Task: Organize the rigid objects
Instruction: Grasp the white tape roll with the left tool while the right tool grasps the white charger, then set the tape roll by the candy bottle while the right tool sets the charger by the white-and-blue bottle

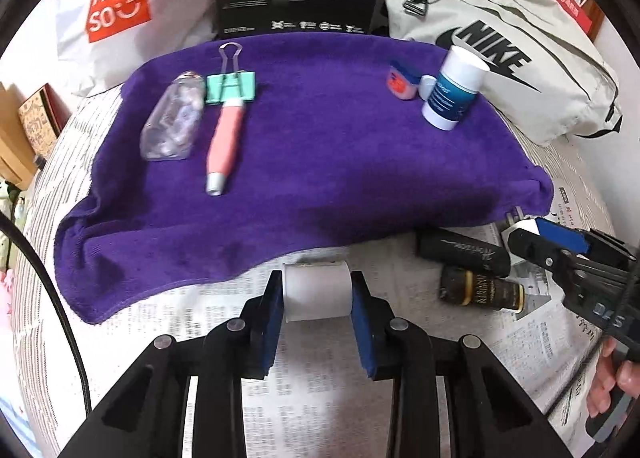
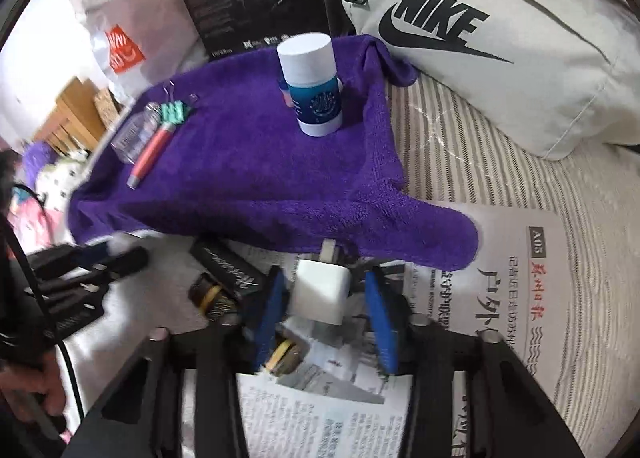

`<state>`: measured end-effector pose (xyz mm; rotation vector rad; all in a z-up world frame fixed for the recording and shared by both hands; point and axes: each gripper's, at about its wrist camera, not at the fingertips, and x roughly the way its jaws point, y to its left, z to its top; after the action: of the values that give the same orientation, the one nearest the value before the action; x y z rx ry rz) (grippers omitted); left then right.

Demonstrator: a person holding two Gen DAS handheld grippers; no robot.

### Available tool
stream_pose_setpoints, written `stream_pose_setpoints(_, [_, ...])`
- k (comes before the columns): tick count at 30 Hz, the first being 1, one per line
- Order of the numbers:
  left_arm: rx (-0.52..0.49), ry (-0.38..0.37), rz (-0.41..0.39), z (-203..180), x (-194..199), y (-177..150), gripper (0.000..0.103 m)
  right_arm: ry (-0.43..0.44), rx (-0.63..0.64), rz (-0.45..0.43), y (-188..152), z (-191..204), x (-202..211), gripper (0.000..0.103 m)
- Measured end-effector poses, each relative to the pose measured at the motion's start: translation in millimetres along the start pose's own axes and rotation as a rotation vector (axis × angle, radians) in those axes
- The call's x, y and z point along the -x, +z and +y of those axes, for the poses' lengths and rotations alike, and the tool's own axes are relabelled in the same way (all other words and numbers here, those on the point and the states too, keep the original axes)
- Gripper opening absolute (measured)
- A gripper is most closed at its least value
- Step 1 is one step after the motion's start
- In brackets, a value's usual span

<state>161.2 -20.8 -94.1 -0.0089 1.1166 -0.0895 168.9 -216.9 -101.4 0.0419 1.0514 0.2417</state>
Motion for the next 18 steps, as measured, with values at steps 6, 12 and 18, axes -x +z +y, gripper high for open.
stream_pose_setpoints(6, [-0.013,0.038,-0.007,1.8,-6.9,-0.9,0.031,-0.056,0.047,0.009,2.7,6.5,-9.1,0.029])
stream_pose_setpoints(12, [-0.049,0.034,-0.02,3.6,-5.1,-5.9,0.03,-0.044,0.021,0.026,-7.3,-10.1,5.8,0.027])
stream_pose_setpoints(18, [-0.056,0.032,-0.037,9.0,-4.2,-11.6,0.03,-0.057,0.034,0.037,-18.6,-13.9,8.0,0.027])
